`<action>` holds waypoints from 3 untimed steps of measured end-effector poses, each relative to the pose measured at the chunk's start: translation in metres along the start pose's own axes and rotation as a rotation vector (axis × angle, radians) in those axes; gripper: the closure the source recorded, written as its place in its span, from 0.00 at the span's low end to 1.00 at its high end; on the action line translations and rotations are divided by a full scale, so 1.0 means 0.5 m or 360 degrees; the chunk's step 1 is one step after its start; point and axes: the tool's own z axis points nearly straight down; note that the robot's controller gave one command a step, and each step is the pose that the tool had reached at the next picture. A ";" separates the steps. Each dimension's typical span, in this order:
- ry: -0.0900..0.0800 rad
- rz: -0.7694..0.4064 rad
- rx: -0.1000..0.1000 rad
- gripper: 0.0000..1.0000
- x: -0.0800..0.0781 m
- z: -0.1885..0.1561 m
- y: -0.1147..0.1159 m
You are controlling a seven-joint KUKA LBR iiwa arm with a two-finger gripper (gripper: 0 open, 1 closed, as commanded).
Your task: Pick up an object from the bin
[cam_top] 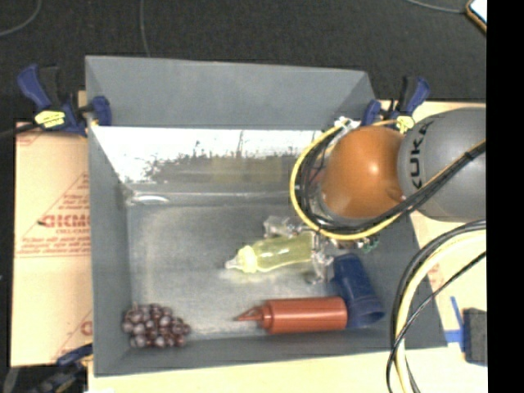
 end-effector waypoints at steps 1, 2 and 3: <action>-0.0016 0.0058 0.0008 1.00 0.002 -0.063 0.032; -0.0015 0.0059 0.0008 1.00 0.002 -0.063 0.032; -0.0015 0.0055 0.0007 1.00 0.004 -0.063 0.031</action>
Offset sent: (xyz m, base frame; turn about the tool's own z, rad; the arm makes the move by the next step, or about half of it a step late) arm 0.0000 0.0000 0.0000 0.0000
